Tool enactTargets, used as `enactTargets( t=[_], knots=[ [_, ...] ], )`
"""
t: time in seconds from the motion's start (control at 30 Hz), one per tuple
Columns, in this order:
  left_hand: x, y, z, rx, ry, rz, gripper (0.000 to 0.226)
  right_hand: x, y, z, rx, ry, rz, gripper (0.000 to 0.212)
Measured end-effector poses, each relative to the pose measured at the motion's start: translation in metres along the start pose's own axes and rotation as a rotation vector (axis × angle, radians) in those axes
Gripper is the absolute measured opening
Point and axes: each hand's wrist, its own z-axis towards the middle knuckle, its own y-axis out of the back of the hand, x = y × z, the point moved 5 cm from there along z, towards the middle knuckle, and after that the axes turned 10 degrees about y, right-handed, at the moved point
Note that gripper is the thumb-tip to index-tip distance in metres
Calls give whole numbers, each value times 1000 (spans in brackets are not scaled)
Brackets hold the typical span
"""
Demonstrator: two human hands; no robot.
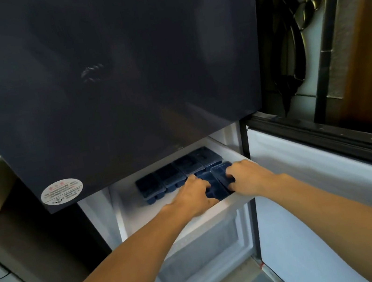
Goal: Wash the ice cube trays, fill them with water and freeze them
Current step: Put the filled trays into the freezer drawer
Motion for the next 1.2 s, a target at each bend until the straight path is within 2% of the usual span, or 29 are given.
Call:
enactTargets(
  t=[0.1,0.27,0.43,0.53,0.8,0.9,0.97,1.0,1.07,1.13,1.2],
  knots=[
    [-6,-2,1,6,48,-48,34,-3,2,-13,-78,-7,55,17],
    [-8,-2,2,2,77,-118,27,2,8,-44,-337,-46,132,15],
    [0,-2,1,-18,66,-236,27,24,-19,-64,-134,-11,228,27],
    [13,4,-10,-72,63,-305,44,34,-28,-62,-156,13,213,32],
    [62,23,-71,-329,-135,-151,31,45,-26,-27,-205,-20,211,30],
    [70,18,-89,-288,-207,22,30,54,-27,-3,-201,-48,199,25],
    [79,9,-92,-236,-193,157,30,56,-29,10,-189,-80,200,20],
    [86,4,-90,-205,-167,196,31,57,-31,14,-174,-98,217,22],
    [103,-5,-85,-143,-112,231,37,60,-35,17,-134,-114,247,44],
    [117,-14,-78,-146,-113,301,45,61,-36,15,-90,-97,257,63],
    [130,-24,-72,-163,-117,408,57,61,-32,10,-54,-81,241,70]
  ],
)
